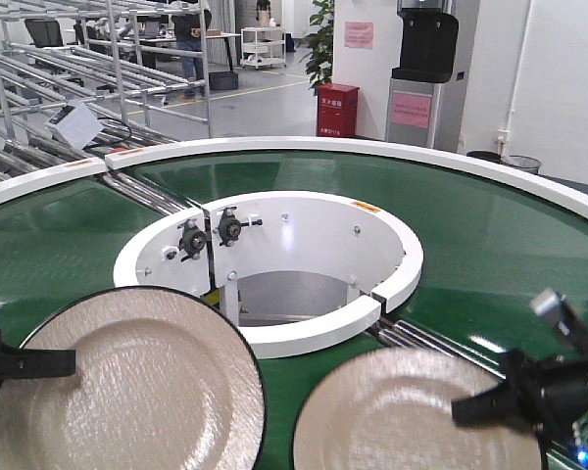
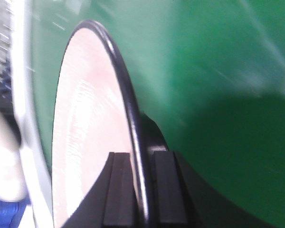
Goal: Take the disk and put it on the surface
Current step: 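Raise both held plates clear of the conveyor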
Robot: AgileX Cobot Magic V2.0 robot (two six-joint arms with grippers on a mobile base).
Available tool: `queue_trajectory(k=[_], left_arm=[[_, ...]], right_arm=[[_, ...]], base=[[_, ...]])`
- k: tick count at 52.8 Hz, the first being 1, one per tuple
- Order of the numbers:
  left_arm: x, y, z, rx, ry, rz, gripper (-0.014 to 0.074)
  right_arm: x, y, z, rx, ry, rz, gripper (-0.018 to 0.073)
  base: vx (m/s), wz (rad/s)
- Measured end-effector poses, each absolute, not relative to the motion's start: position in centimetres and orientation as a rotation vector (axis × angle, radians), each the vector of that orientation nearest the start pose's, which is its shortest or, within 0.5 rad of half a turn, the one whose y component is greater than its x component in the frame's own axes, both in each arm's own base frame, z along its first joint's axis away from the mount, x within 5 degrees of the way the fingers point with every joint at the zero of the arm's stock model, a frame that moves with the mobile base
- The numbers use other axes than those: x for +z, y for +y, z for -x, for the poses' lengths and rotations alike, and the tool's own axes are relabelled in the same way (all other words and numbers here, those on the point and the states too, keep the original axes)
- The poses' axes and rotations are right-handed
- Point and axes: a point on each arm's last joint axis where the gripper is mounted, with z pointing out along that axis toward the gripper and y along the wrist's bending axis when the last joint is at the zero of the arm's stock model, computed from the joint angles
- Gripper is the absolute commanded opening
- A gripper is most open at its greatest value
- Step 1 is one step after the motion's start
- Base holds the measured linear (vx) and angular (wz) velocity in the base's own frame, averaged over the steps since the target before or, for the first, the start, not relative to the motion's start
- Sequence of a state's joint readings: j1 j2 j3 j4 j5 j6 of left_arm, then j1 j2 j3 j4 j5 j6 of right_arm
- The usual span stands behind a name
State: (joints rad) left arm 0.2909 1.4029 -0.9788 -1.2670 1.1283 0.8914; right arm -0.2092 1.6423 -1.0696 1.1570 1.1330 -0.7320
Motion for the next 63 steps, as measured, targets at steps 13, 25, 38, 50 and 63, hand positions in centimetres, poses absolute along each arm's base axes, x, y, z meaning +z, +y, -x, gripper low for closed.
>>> queue_trajectory(k=[13,25,38,50,63], left_arm=[[31.0,-0.2,-27.2,-1.163,2.182,-0.072,-0.0008],[31.0,-0.2,-27.2,-1.165,2.183,-0.073,-0.0008],[31.0,-0.2,-27.2,-1.165,2.183,-0.073,-0.0008],[31.0,-0.2,-27.2,-1.165,2.183,-0.073,-0.0008],[31.0,-0.2,-27.2,-1.165,2.183,-0.073,-0.0008]], right_arm=[[31.3,1.7,-28.6,1.161,2.305,0.093,-0.0009],[32.6,1.8,-27.8,1.113,2.264,0.113,-0.0009],[32.6,1.8,-27.8,1.104,2.269,0.115,-0.0009],[32.6,1.8,-27.8,1.104,2.269,0.115,-0.0009],[32.6,1.8,-27.8,1.104,2.269,0.115,-0.0009]], base=[[0.00,0.00],[0.00,0.00],[0.00,0.00],[0.00,0.00],[0.00,0.00]])
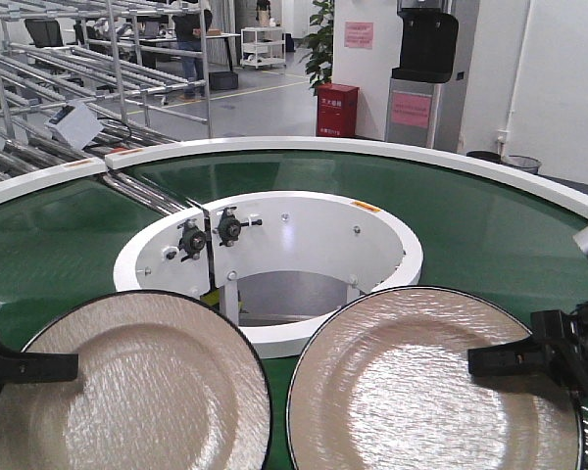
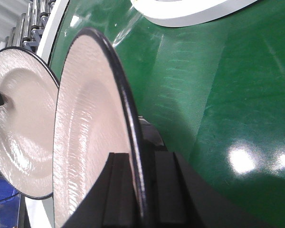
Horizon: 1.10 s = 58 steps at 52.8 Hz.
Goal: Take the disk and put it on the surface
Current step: 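Raise both held plates clear of the conveyor, then turn the base away from the conveyor holding both plates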
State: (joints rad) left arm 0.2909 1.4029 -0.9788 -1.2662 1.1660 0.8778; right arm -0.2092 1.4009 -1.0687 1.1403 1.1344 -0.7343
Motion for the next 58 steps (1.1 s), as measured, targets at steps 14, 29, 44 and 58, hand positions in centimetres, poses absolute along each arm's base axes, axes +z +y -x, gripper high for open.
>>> queue_trajectory(k=[14,29,44,58], left_arm=[[31.01,-0.17,-27.23,-1.162,2.183,-0.072,-0.0008],[31.01,-0.17,-27.23,-1.162,2.183,-0.072,-0.0008],[31.01,-0.17,-27.23,-1.162,2.183,-0.072,-0.0008],[31.01,-0.17,-27.23,-1.163,2.183,-0.073,-0.0008]], right_arm=[[32.55,1.78,-27.75,1.107,2.269,0.114,-0.0009],[32.55,1.76,-27.78,1.103,2.267,0.110,-0.0009],[32.54,1.75,-27.79,1.101,2.268,0.110,-0.0009],[32.54,1.74,-27.80,1.100,2.267,0.110,-0.0009]], base=[[-0.02,-0.09],[-0.10,-0.39],[-0.15,-0.58],[-0.15,-0.59]])
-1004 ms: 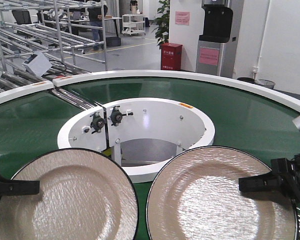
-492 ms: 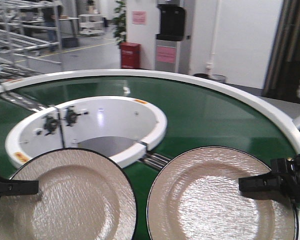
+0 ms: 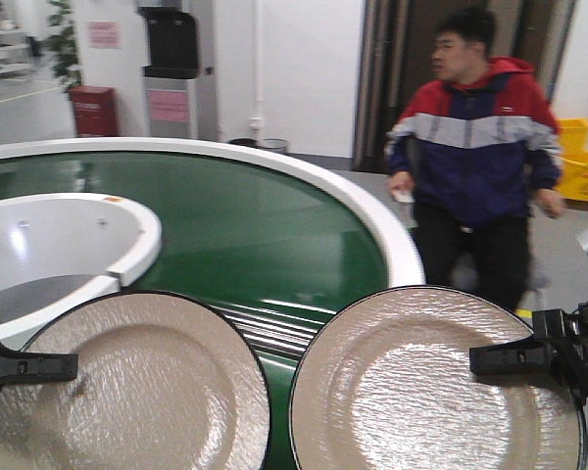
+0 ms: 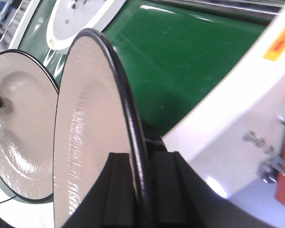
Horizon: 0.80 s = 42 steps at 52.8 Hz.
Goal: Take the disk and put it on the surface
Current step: 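Turn the base away from the conveyor holding both plates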
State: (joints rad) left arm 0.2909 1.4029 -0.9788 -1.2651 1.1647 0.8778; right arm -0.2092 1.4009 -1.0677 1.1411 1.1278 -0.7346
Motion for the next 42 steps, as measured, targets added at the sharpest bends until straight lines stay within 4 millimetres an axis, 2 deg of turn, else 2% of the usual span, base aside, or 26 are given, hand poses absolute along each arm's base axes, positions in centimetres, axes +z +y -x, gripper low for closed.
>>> queue_trajectory(k=[9,28,42], left_arm=[[31.0,-0.3,-27.1,-1.173,2.185,-0.082,-0.0008],[30.8,-0.2,-27.0,-1.143,2.215,-0.103,-0.0008],[30.8,-0.3,-27.0,-1.147,2.216,-0.106,-0.0008]], right_arm=[[32.5,1.6,-27.7,1.084,2.275,0.115,-0.0009],[34.3,2.5,-25.8,1.129,2.238,0.204,-0.0009],[34.3,2.5,-25.7,1.127,2.237,0.206,-0.0009]], base=[[-0.13,-0.53],[-0.05,-0.33],[-0.01,-0.39]])
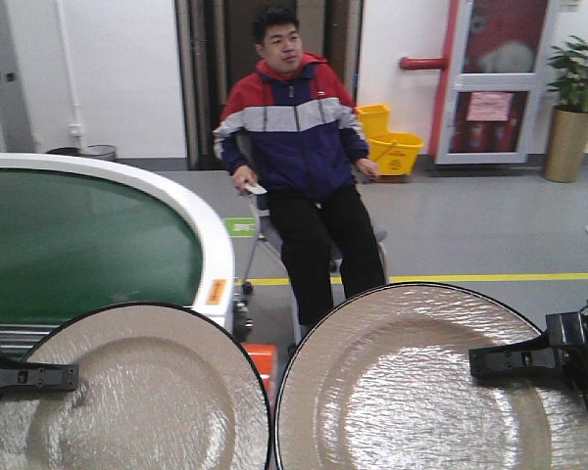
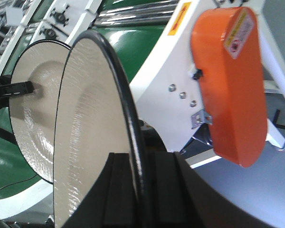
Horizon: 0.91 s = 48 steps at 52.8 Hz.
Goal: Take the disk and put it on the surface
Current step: 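Turn the base away from the conveyor holding both plates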
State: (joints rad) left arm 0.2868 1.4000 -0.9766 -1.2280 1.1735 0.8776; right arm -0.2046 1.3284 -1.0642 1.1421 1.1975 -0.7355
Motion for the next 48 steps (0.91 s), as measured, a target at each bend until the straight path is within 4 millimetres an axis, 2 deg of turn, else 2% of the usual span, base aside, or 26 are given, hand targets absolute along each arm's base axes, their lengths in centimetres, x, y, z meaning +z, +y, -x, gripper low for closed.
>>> queue_trajectory(k=[21,25,35,48], left_arm=[[30.8,-0.6,-27.1,-1.158,2.212,-0.109,-0.0008],[30.9,-0.5,-27.3,-1.173,2.196,-0.094,-0.0008],[29.7,0.1,-28.5,-1.119,2.213,-0.017,-0.0008],[29.6,0.4,-28.6,-1.099,2.213,-0.002,-0.0008]], right_arm=[[34.2,2.3,-25.8,1.108,2.246,0.195,-0.0009],[34.4,2.4,-25.8,1.089,2.236,0.196,-0.0009],[34.9,2.9,-24.9,1.107,2.229,0.241,-0.0009],[35.0,3.0,-24.8,1.114,2.223,0.243,-0.0009]], base=[[0.05,-0.41],[0.00,-0.02],[0.00,0.01],[0.00,0.00]])
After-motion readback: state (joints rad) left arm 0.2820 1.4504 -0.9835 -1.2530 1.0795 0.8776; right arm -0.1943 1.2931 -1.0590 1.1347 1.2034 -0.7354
